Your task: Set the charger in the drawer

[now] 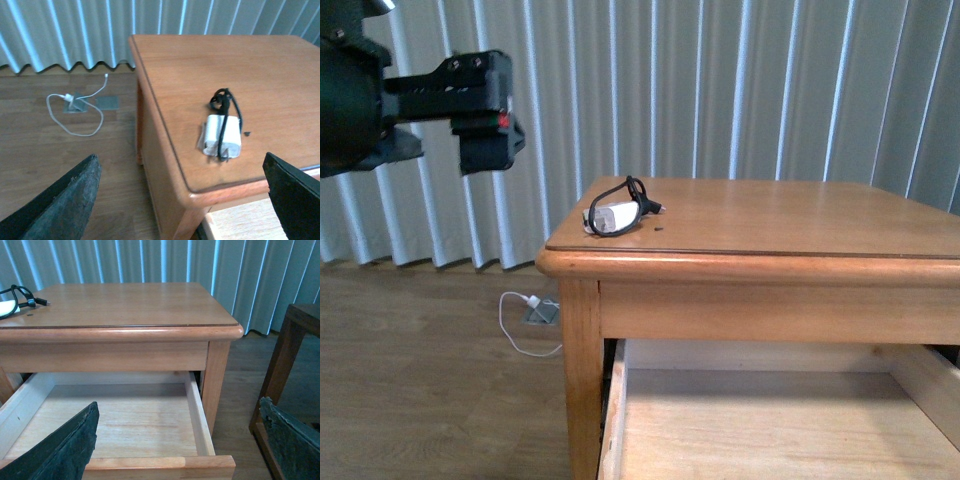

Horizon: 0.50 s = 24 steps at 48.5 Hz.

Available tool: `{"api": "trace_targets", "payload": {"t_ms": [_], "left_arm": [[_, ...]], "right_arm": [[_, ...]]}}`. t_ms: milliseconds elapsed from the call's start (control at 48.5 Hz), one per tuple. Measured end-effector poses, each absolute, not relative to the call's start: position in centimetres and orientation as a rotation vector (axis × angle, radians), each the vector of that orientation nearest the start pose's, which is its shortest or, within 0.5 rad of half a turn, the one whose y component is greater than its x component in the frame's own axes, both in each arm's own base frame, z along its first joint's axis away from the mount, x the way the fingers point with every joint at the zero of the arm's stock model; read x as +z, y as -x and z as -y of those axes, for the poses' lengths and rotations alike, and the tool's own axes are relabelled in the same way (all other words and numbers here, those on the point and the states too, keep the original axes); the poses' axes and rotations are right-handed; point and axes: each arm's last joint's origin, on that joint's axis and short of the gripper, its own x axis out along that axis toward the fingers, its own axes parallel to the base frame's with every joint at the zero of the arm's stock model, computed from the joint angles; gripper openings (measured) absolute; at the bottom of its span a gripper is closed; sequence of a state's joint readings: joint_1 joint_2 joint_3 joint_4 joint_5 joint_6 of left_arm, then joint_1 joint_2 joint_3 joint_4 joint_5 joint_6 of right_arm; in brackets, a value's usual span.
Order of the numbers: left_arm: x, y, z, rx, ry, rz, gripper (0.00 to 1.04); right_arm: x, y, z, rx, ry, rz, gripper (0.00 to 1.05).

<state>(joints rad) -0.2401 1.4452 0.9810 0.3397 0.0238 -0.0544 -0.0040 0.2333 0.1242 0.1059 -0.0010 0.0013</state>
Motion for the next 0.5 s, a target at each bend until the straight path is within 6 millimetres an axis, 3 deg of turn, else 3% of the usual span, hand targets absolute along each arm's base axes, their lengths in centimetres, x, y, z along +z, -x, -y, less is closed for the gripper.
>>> {"api": "trace_targets", "payload": {"t_ms": [268, 495], "left_arm": [[29.2, -37.4, 11.2, -0.359, 0.027, -0.179, 0.99], [28.0, -40.5, 13.7, -0.399, 0.014, -0.198, 0.99]], "right_arm": [[19.7, -11.0, 0.0, -0.003, -0.001, -0.003, 0.96], [19.7, -11.0, 0.0, -0.003, -0.001, -0.003, 0.96]]}}
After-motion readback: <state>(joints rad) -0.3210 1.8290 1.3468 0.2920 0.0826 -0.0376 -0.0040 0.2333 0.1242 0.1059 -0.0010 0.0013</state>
